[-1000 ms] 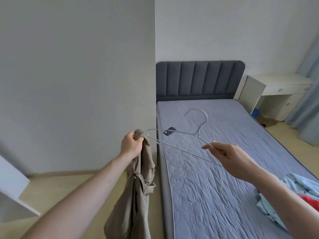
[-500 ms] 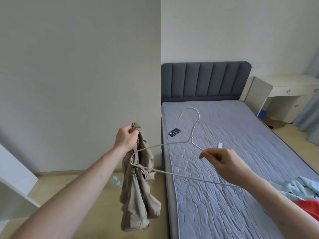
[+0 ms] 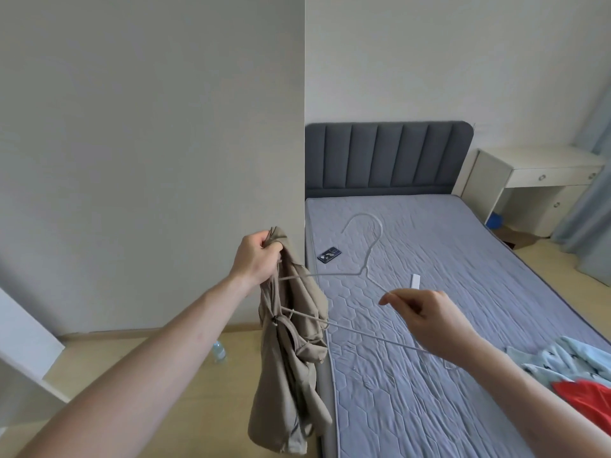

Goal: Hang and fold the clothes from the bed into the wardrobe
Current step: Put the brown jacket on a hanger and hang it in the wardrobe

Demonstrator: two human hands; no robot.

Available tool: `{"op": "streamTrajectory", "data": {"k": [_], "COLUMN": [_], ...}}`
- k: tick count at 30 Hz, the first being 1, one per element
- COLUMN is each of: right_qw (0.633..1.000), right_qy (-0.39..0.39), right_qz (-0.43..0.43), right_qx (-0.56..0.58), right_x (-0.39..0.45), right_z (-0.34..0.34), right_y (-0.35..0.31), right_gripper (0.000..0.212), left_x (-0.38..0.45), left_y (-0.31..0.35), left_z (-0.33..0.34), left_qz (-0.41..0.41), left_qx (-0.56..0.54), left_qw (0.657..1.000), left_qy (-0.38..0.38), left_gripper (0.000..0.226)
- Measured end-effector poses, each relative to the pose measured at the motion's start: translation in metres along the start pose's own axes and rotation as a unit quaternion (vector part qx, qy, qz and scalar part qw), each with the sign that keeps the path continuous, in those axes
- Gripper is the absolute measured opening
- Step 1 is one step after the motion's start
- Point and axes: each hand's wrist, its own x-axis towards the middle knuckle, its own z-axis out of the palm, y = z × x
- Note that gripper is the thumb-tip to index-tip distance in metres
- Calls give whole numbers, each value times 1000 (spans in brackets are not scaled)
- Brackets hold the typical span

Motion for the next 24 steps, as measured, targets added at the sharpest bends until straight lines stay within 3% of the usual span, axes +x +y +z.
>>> {"op": "streamTrajectory", "data": {"k": [8,14,18,21,24], "right_qw": [998,986,947,942,936], "right_qy": [-54,37,112,127,131], "right_qz": [16,57,95,97,97], "right_qx": [10,150,286,295,311], "right_x": [-15,-27,-28,-28,-31], "right_z": [53,77,86,88,86], "right_y": [-3,-17,-30,-37,-38], "right_gripper": [27,50,57,59,58], "left_x": [-20,-43,-70,-92,-97], "left_y": [49,69,68,73,77], "left_z": [20,26,26,20,7], "left_qz": [29,-50,17,75,165], "left_qx": [-154,-299,-146,-25,134], "left_qw": [983,932,957,947,924], "left_qy": [-95,-197,-249,-312,-318], "left_gripper": [27,12,24,21,24]}}
